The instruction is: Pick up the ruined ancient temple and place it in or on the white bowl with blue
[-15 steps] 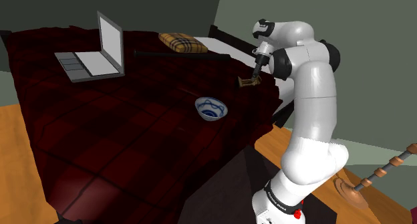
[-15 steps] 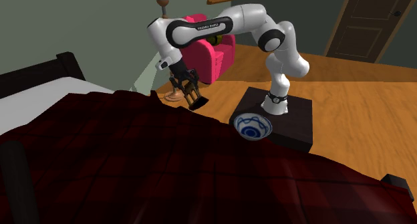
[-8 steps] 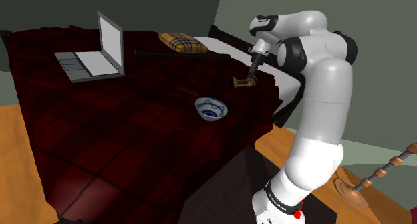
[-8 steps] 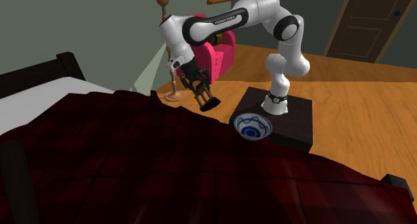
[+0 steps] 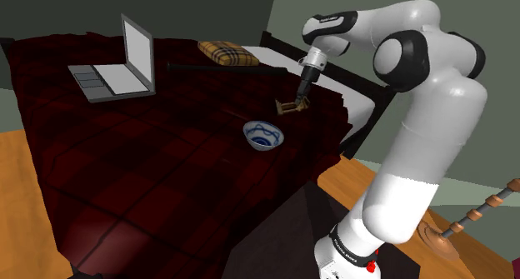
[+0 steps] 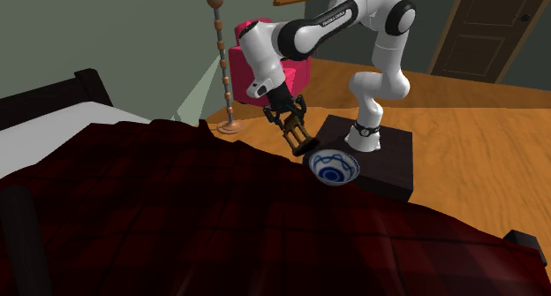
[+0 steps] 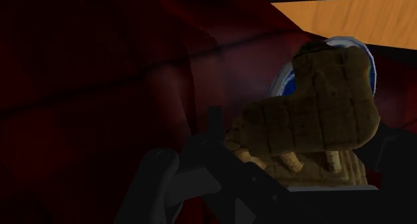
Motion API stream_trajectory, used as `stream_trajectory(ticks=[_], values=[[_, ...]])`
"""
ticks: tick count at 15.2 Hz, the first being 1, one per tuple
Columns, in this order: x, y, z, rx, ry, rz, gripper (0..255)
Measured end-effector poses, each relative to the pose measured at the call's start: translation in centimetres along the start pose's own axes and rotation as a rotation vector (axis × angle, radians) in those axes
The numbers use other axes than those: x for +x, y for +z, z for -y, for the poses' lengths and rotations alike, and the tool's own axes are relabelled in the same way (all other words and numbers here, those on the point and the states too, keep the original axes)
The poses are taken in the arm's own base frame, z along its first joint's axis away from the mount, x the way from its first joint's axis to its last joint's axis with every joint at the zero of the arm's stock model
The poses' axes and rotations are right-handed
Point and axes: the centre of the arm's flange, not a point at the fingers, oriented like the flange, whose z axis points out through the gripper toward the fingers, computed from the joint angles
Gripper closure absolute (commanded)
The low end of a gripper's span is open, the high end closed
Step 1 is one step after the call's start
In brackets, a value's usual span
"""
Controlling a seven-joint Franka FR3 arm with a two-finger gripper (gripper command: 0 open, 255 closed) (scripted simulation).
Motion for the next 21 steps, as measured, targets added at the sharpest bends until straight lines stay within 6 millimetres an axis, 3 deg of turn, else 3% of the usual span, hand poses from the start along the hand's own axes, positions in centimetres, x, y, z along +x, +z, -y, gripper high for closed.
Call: stream_trajectory(ticks=[10,13,21], values=[[3.3,4.7,12.1,0.000,-0.001,0.001,255],[3.5,6.2,12.9,0.000,0.000,0.001,255],[3.8,10.1,11.4,0.000,0.001,0.001,255]])
